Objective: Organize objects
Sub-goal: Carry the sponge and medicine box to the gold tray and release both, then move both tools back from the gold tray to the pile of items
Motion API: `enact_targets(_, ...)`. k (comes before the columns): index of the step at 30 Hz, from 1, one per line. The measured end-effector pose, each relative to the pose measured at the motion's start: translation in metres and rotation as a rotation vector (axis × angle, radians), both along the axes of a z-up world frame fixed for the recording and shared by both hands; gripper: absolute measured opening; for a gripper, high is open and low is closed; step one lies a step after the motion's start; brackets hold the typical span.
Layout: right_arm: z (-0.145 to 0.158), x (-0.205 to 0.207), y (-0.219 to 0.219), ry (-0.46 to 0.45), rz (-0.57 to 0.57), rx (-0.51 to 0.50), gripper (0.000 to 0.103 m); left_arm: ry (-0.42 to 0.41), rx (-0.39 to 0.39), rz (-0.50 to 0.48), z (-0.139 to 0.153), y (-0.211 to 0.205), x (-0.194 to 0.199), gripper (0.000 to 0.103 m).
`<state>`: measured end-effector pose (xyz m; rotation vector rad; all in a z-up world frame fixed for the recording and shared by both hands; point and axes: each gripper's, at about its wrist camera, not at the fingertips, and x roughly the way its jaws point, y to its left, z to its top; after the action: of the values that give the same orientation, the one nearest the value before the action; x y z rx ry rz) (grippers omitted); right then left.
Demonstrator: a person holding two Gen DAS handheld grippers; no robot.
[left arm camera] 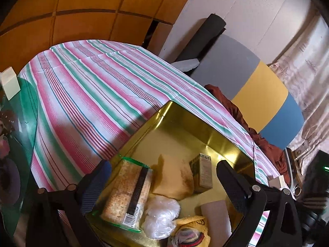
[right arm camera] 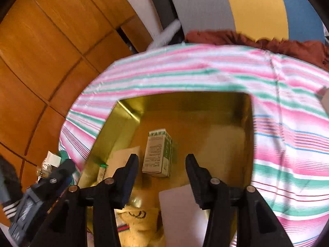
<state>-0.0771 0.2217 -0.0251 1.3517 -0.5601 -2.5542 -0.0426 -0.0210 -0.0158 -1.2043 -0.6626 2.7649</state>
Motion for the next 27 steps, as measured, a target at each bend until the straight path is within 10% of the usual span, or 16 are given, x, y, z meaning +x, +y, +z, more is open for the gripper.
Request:
enact_targets(13,0.026,0.080,0.065,0.152,-0.160,0.181,0.048,0.032,-0.051,-0.240,0.003,0.061,0.023,0.103)
enact_targets(27,-0.032,0.175,0.150,0.074,-0.385,0.302,0.048,0.097,-0.090,-0.623,0.011,0.152,0.079,0.103)
